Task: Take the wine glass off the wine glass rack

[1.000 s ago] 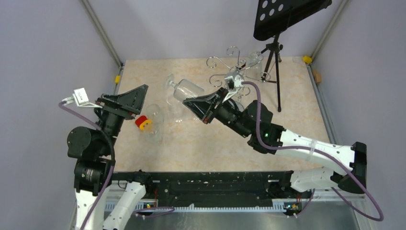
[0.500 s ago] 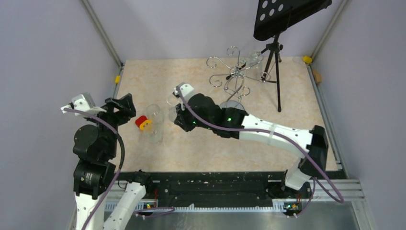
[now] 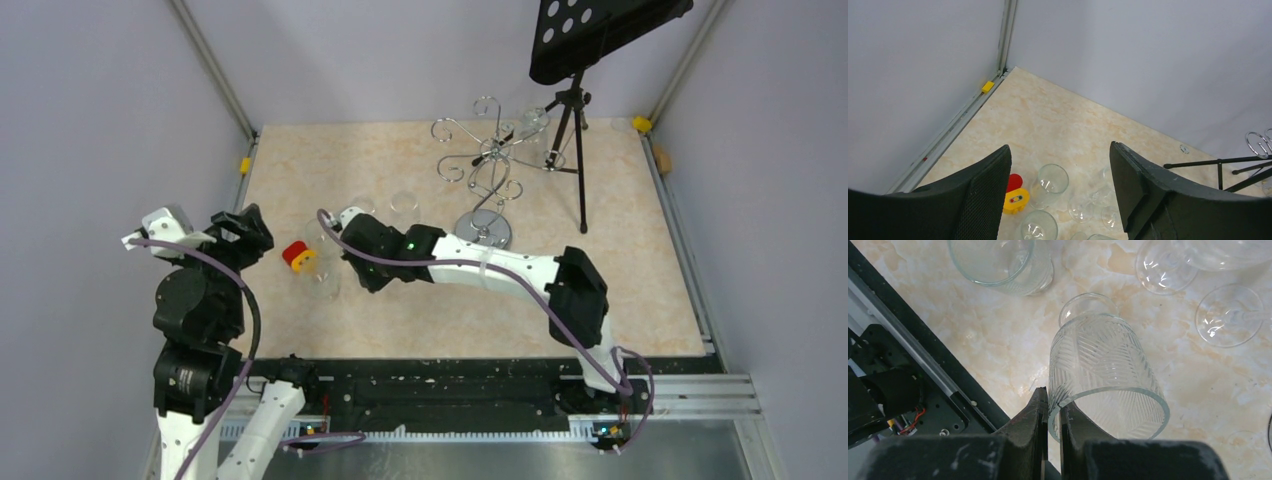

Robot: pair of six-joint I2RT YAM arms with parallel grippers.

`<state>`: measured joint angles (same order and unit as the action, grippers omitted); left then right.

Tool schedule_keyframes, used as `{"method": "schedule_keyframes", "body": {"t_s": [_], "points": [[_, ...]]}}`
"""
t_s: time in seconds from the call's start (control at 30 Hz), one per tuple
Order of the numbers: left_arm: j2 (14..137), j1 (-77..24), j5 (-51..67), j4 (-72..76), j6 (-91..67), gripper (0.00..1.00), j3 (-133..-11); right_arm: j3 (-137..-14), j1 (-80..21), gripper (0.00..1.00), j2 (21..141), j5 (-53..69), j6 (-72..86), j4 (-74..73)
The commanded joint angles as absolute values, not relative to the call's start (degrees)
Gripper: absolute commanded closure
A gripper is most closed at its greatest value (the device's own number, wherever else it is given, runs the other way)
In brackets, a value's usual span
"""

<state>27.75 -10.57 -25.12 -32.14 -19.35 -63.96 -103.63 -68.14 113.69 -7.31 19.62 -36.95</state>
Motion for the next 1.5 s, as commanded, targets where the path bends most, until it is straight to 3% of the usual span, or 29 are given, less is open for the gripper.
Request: {"method": "schedule_keyframes", "body": {"t_s": [0.0, 0.4, 0.67, 0.8, 1.03, 1.47], "points": [[26.8, -10.4, -27.4, -32.7, -18.4, 0.25, -65.7, -109.3, -68.6, 1.0, 115.8, -6.9, 20.1, -38.3], [29.0, -10.4, -25.4, -36.5, -18.0, 0.24, -67.3, -114.7, -70.0, 1.0, 121.6, -9.8, 16.7, -43.5], [28.7, -10.4, -26.0, -36.5, -18.5, 0.24, -67.4, -118.5, -70.0, 0.94, 124.9, -11.1, 17.0, -48.3], [28.5, -10.4, -26.1, -36.5, -18.5, 0.24, -67.5, -119.9, -70.0, 0.9, 125.8, -11.0, 16.4, -49.5], [29.9, -10.4, -24.4, -36.3, -18.2, 0.25, -69.7, -122.6, -70.0, 0.72, 125.8, -11.4, 15.0, -49.8], [31.2, -10.4, -18.8, -36.9, -17.9, 0.24, -72.2, -124.3, -70.0, 0.67, 118.8, -11.9, 12.6, -45.6]]}}
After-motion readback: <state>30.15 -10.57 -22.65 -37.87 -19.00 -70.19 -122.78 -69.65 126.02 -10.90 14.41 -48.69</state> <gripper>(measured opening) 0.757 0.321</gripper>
